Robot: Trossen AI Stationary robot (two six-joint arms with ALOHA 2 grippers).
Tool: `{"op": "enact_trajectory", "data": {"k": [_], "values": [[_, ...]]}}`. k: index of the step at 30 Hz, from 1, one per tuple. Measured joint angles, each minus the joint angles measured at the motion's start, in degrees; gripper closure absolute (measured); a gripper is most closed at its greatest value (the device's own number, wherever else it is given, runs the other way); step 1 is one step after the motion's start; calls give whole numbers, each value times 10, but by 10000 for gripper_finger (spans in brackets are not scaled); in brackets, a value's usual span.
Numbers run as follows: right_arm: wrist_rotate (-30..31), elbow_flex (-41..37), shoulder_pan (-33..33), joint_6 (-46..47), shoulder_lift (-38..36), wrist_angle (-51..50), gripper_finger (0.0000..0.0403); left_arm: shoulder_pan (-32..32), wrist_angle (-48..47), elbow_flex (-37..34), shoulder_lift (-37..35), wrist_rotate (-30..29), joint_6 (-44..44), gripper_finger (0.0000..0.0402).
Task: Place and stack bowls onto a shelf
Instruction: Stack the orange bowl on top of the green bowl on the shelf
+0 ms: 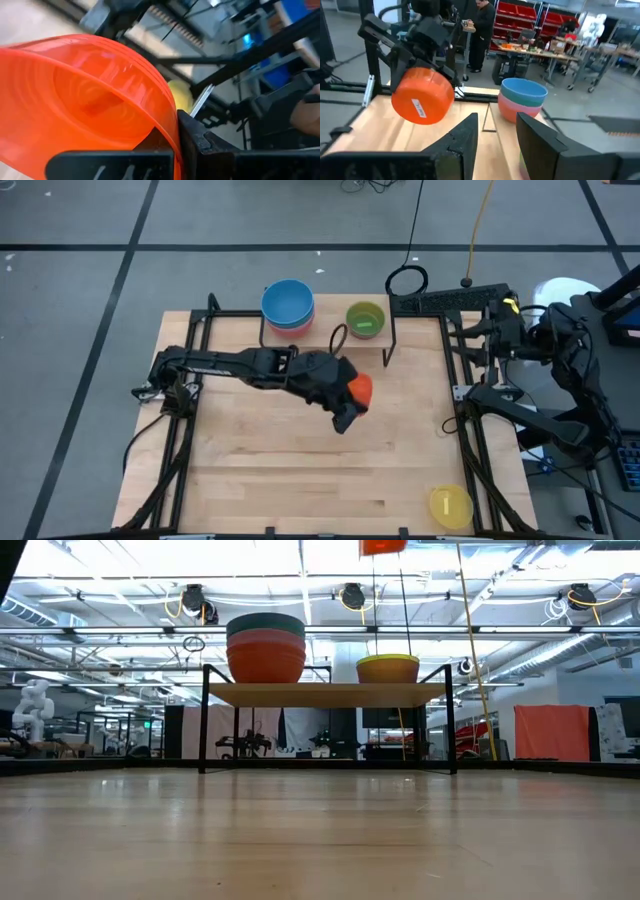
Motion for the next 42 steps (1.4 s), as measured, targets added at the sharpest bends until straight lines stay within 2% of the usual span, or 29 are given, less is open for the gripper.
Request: {"op": "enact_trajectory", "data": {"k": [3, 11, 15, 17, 19, 21, 26, 28, 30, 33, 42], "values": [[-16, 0, 0, 19, 5, -4, 277, 7, 53, 0, 0, 24, 27, 399], [-136, -21, 0, 46, 23, 10, 277, 20, 191, 0, 0, 171, 102, 399], [-162, -73, 0, 65, 23, 70, 277, 26, 287, 0, 0, 311, 111, 399], [-206, -108, 0, 101, 25, 131, 277, 29, 320, 0, -1, 361, 97, 399], [-259, -151, 0, 157, 25, 217, 277, 32, 332, 0, -1, 388, 91, 399], [-296, -194, 0, 226, 25, 324, 277, 38, 339, 0, -1, 403, 87, 399], [-333, -292, 17, 405, 31, 627, 277, 48, 342, 0, -1, 425, 94, 399], [-339, -322, 29, 465, 36, 739, 277, 51, 342, 0, -1, 431, 96, 399], [-317, -345, 39, 511, 41, 822, 277, 57, 342, 0, -1, 431, 98, 399], [-282, -358, 45, 541, 43, 865, 277, 71, 342, 0, -1, 431, 99, 398], [-276, -358, 45, 526, 43, 867, 277, 118, 340, 0, -1, 428, 134, 399]]}}
